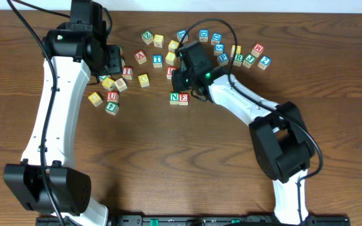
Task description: Spell out NEURIPS
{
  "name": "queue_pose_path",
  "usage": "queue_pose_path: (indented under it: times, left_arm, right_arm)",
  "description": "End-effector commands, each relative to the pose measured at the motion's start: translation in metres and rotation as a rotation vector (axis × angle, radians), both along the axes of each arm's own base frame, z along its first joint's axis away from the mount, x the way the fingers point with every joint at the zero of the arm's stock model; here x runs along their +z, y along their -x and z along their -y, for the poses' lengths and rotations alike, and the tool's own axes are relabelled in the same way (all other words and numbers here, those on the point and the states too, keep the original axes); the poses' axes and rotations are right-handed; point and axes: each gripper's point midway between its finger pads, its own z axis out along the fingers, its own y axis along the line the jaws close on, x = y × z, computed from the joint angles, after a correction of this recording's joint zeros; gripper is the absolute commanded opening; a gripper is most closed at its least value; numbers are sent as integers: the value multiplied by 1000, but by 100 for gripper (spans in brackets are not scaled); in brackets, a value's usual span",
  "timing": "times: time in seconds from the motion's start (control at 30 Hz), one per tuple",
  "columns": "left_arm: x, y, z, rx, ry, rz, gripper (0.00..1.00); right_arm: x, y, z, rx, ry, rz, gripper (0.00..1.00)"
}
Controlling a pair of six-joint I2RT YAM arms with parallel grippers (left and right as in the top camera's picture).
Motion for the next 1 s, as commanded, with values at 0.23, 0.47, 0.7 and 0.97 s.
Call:
queue_pose_path:
  times: [0.23,0.47,0.7,0.97]
  left_arm:
    - [9,-1,-2,-4,-4,24,59]
    - [9,-1,-2,-4,-4,24,59]
    - [9,-1,-2,-4,-4,24,59]
    - [9,0,-2,-4,-4,22,59]
  right_arm:
    - [-19,13,-12,37,-17,-69,1]
    - [-23,21,-16,58,-34,-104,1]
    - [-27,29,-14,44,-23,-145,1]
    - [-29,33,-15,44,-17,-159,1]
